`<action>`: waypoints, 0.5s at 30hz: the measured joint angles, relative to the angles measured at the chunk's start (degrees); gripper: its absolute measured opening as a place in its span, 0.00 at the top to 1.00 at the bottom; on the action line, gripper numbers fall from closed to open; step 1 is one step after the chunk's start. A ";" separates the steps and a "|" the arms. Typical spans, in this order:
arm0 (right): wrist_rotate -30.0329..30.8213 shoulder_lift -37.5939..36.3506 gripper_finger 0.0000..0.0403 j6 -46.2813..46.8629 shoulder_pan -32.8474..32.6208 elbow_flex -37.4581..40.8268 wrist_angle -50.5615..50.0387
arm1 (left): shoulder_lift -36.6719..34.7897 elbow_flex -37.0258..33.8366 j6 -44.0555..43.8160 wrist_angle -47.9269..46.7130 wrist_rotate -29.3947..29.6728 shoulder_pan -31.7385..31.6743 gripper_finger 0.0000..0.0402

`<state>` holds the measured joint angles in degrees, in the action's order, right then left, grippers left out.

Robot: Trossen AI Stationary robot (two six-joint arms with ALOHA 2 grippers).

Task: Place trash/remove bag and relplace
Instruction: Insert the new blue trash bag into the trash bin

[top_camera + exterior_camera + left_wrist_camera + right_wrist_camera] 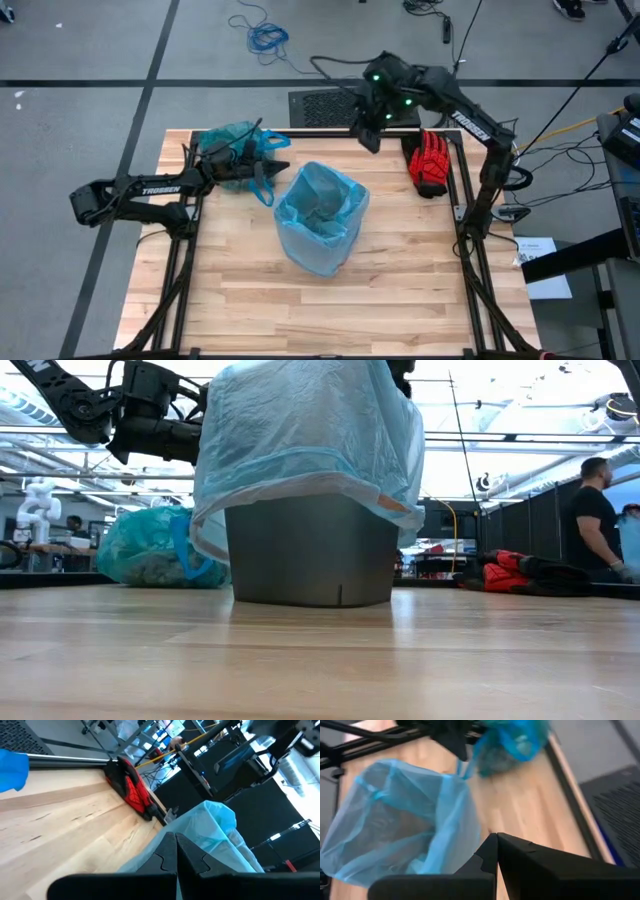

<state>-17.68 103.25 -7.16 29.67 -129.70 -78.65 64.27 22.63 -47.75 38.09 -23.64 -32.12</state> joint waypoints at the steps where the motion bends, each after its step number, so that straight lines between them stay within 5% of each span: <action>1: -1.34 -0.33 1.00 -0.42 -0.04 2.22 2.07 | 0.00 0.00 0.01 0.00 0.18 -0.01 1.00; 8: -11.43 -6.96 1.00 2.70 0.00 27.66 24.49 | 0.00 0.00 0.03 0.29 0.33 0.00 1.00; 15: -12.31 -21.01 1.00 13.23 2.12 51.61 44.77 | 0.00 0.00 0.01 0.42 0.33 0.00 1.00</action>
<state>-29.99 82.24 6.07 31.79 -78.09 -33.88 64.27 22.63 -47.75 38.50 -23.31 -32.12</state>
